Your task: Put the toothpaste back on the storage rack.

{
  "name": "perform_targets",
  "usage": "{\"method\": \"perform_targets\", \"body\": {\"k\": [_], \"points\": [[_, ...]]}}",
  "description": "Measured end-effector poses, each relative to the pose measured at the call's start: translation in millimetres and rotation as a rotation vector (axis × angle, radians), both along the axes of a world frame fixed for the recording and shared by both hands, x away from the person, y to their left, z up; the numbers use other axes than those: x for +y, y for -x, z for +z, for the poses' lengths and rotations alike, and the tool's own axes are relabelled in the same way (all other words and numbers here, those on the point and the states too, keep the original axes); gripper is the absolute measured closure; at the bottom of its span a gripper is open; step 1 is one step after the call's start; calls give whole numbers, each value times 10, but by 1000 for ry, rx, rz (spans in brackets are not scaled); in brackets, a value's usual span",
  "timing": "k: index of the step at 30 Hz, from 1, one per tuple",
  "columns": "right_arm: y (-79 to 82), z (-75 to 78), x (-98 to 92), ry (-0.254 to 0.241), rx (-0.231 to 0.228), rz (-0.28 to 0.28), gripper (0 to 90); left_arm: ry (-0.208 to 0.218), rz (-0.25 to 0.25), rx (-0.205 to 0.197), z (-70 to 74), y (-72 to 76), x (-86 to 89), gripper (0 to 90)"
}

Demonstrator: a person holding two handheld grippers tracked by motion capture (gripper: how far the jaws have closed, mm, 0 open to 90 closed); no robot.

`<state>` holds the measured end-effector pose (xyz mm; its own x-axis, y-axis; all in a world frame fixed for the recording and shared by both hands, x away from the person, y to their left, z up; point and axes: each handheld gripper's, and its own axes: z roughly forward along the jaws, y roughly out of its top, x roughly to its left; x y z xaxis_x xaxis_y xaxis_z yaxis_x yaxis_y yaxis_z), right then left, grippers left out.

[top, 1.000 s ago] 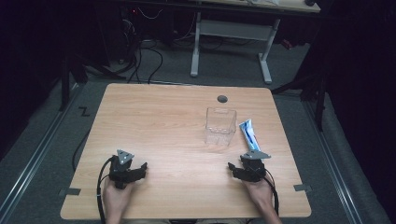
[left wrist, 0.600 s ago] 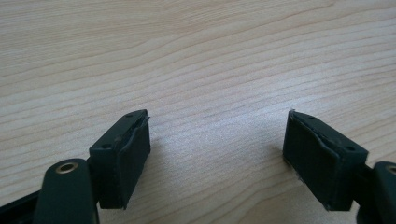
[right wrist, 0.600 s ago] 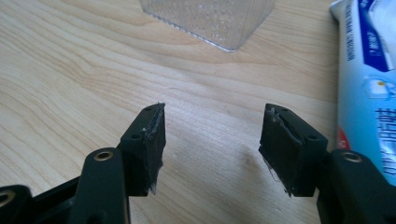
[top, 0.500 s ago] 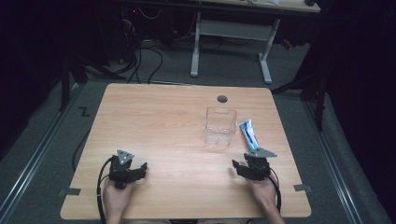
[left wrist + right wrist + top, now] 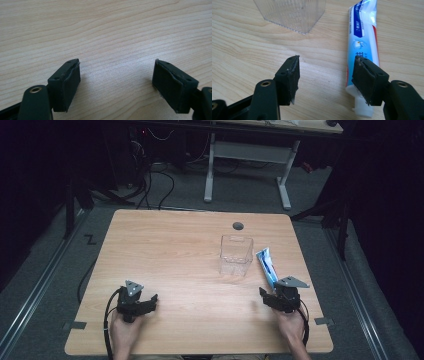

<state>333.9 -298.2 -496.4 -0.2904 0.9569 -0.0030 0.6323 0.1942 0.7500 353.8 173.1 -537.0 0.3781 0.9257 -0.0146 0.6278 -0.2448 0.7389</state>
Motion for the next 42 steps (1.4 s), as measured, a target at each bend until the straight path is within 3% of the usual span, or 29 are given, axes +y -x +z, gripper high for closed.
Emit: {"method": "perform_targets", "body": {"k": [7,12,17,22,26,30,38,42], "points": [[-15,157,-158,-17,17,-19,417,0,-1,0,0,0,-1,228],[-15,196,-243,-10,-9,-25,456,0,0,0,-1,0,-1,229],[-45,215,-355,-52,-6,-27,484,0,0,0,0,0,0,228],[-115,247,-470,-100,-18,-43,420,0,0,0,0,-1,0,228],[-198,228,-506,-101,22,-53,412,0,0,0,0,-1,0,229],[-248,259,-525,-83,26,-53,412,0,0,0,0,0,-1,228],[-460,358,-603,-92,85,-70,429,-1,-1,0,0,-1,0,228],[-549,360,-568,-33,86,-79,430,-3,-1,1,1,0,-1,226]]}}
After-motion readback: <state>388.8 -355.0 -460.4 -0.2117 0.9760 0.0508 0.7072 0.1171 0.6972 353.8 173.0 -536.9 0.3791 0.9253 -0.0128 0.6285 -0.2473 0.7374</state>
